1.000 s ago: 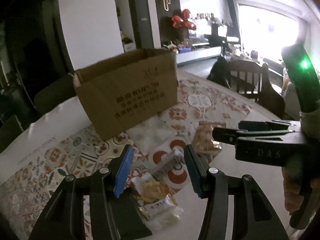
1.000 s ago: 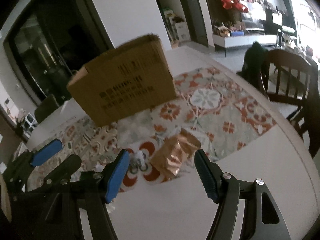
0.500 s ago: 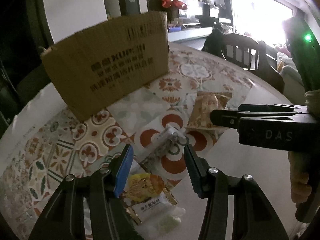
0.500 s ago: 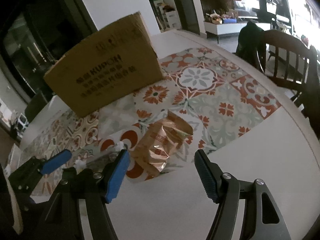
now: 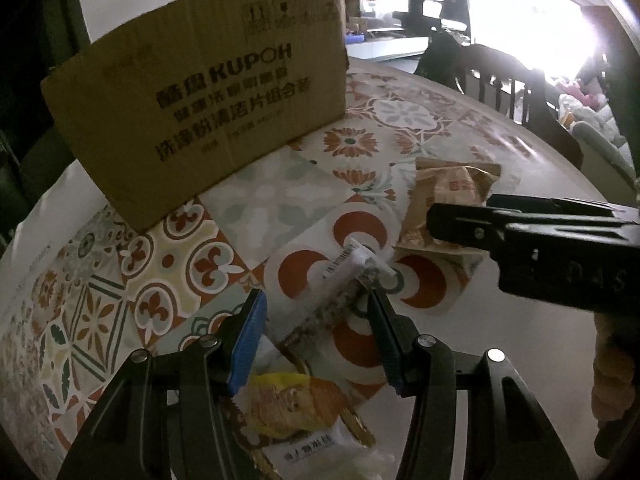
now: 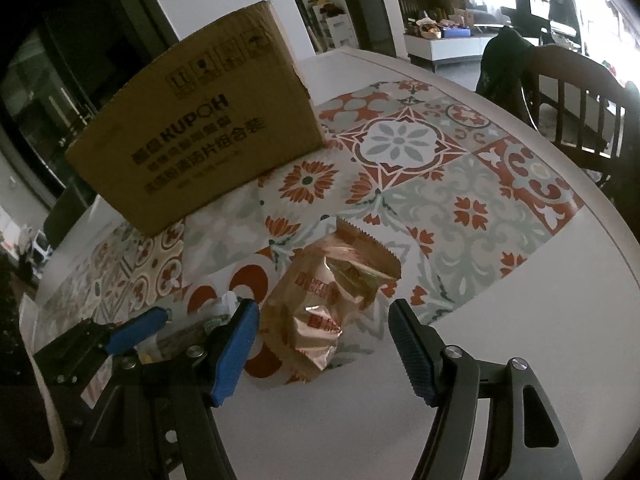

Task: Organize snacks
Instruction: 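Grasp the white stick packet with the left tool while the right tool grasps the gold foil bag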

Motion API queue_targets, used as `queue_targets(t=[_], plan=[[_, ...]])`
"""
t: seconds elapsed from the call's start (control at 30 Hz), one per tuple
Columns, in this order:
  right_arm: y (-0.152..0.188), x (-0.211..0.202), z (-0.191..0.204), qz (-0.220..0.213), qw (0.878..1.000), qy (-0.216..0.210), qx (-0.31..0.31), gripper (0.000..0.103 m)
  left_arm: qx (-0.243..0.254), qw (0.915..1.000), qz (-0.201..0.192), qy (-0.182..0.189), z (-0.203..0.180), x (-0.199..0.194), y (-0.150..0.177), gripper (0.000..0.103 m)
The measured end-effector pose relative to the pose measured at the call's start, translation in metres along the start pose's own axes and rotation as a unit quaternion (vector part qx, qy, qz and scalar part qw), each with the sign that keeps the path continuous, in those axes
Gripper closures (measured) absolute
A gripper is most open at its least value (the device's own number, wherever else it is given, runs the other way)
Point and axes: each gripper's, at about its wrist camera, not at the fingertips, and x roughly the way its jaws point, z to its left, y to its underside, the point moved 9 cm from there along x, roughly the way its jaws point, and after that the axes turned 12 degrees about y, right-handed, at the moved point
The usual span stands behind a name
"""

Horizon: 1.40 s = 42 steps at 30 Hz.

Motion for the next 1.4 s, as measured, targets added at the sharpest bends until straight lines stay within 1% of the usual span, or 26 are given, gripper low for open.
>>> queue_targets(t=[0.07,0.13,0.17,0.2,0.27,0.43,0.5,0.63,0.97,1.13,1.4], plan=[[-0.001,0.001,0.000,-0.001,1.000,0.003,-0.004,0.037,-0.004,1.0000,-0.001,0.001,0.001,0.001,0.000,0.051],[0.000,0.003,0.000,0.002,1.000,0.001,-0.004,0.043,-0.008,1.0000,-0.002,0.004,0.001,0.002,-0.001,0.052],[0.000,0.005,0.000,0.003,1.000,0.001,-0.004,0.043,-0.010,0.9999,-0.003,0.006,0.002,0.002,-0.001,0.053],[0.000,0.005,0.000,0.004,1.000,0.000,-0.004,0.043,-0.013,0.9999,-0.003,0.009,0.002,0.002,-0.001,0.055],[0.000,0.006,0.000,0.002,1.000,0.002,-0.008,0.050,-0.016,0.9998,-0.004,0.014,0.001,0.005,-0.003,0.059],[0.002,0.005,0.002,-0.004,1.000,0.003,-0.018,0.056,-0.010,0.9996,-0.005,0.025,-0.004,0.006,-0.005,0.074],[0.003,0.004,0.003,-0.010,1.000,0.004,-0.025,0.058,-0.002,0.9997,-0.005,0.022,-0.007,0.006,-0.005,0.076],[0.007,0.001,0.004,-0.022,0.999,0.006,-0.040,0.063,-0.002,0.9997,-0.007,0.022,-0.007,0.006,-0.006,0.078],[0.010,-0.005,0.009,-0.034,0.998,0.007,-0.059,0.065,-0.032,0.9988,-0.027,0.024,0.001,-0.005,-0.012,0.081],[0.008,-0.012,0.013,-0.043,0.997,0.004,-0.065,0.065,-0.040,0.9979,-0.043,0.026,0.002,-0.017,-0.017,0.081],[-0.001,-0.030,0.019,-0.061,0.996,-0.004,-0.068,0.065,-0.046,0.9958,-0.078,0.018,0.003,-0.046,-0.028,0.082]])
